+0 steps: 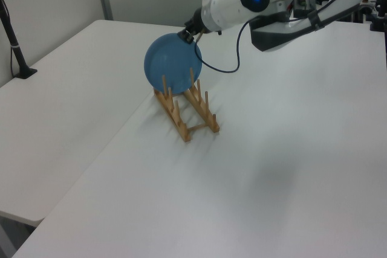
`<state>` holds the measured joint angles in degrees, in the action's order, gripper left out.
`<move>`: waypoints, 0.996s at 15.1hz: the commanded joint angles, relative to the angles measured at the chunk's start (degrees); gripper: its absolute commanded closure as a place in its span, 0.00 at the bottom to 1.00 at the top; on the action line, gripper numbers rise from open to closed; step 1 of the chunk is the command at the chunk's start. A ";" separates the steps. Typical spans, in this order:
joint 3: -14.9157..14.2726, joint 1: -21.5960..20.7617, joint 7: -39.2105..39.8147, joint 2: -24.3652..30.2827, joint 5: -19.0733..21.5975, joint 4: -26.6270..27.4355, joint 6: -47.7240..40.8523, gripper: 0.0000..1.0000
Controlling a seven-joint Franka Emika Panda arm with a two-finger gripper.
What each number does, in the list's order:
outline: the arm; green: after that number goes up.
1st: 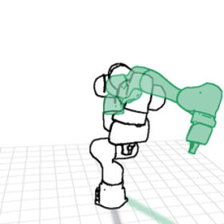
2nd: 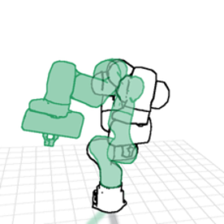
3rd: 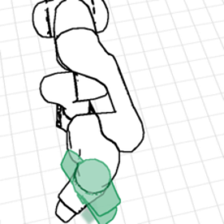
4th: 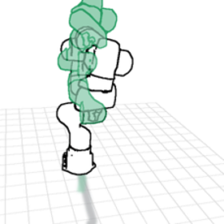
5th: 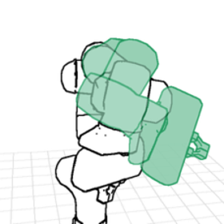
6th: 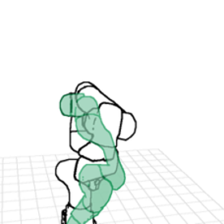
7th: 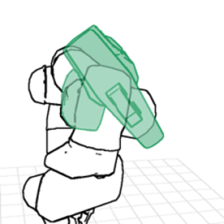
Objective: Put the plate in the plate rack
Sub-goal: 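Lower the plate edge-first between the rack pegs, then open the gripper and raise it away from the plate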
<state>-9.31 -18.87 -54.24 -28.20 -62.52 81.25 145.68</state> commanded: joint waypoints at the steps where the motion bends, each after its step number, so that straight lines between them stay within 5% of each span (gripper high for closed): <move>1: 2.54 0.41 -1.58 5.95 14.83 3.99 -1.45 0.57; 4: 5.78 3.82 9.37 12.62 33.01 10.49 -4.68 0.47; 8: 9.56 11.90 33.43 19.22 58.95 9.64 -29.42 0.17; 10: 9.84 15.08 42.25 22.12 63.56 9.37 -39.90 0.00; 15: 9.84 17.55 46.07 26.35 63.14 9.19 -53.20 0.00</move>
<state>-0.57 -2.56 -9.76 -5.00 -0.06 87.59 96.14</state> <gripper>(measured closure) 0.000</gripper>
